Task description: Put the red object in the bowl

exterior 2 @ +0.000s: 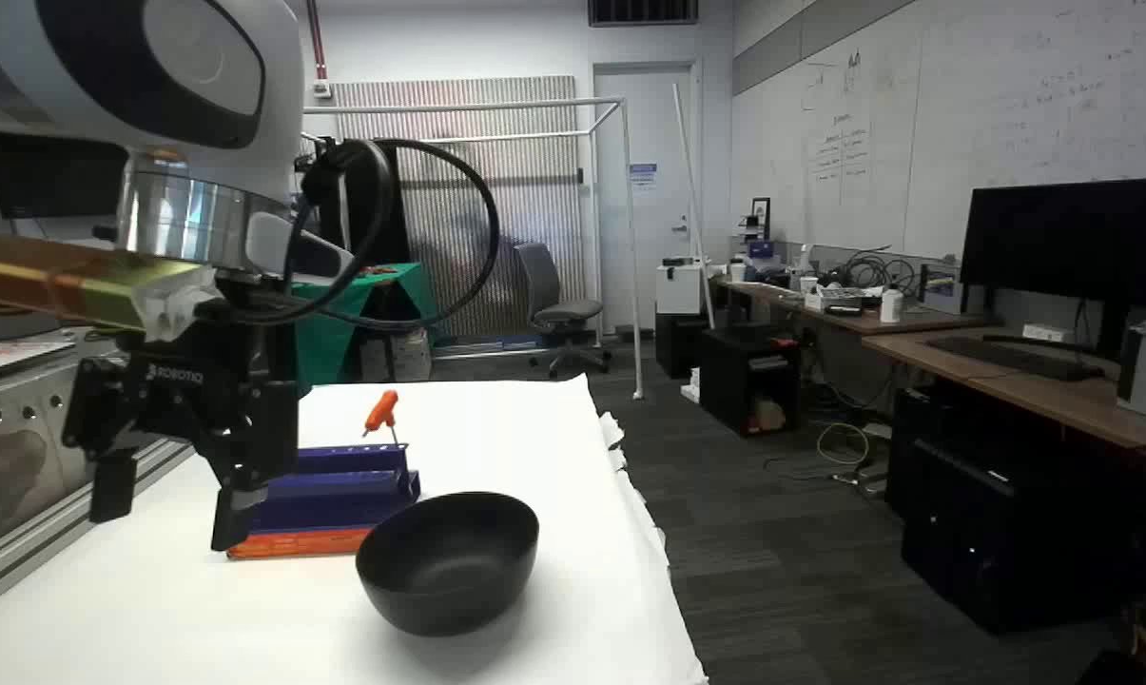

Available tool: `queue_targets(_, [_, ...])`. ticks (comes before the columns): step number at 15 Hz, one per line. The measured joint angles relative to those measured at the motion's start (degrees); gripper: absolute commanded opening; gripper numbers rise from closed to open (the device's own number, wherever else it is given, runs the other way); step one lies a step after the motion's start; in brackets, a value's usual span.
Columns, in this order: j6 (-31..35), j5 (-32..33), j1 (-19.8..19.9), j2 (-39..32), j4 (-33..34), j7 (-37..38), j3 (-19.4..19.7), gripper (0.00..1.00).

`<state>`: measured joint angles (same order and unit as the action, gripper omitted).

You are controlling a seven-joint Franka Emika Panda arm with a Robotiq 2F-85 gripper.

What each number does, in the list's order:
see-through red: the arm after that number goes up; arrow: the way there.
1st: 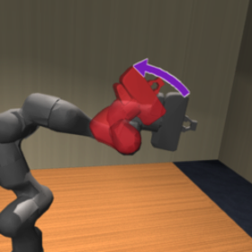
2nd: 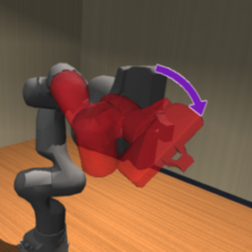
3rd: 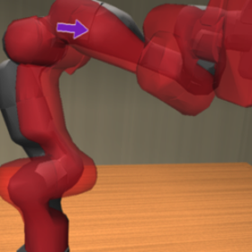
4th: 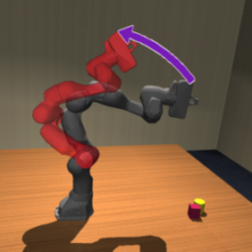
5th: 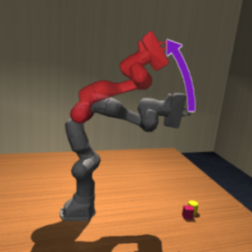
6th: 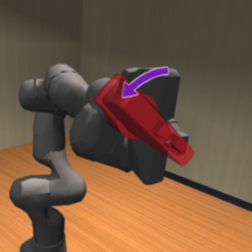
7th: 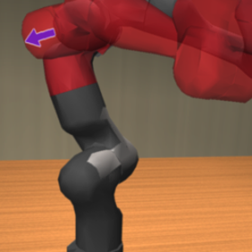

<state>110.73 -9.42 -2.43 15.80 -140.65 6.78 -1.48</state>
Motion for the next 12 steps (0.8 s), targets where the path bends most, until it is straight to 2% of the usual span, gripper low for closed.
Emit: queue_targets(12, [0.1, 0.0, 0.0, -0.1, 0.7, -0.1, 0.0, 1.0])
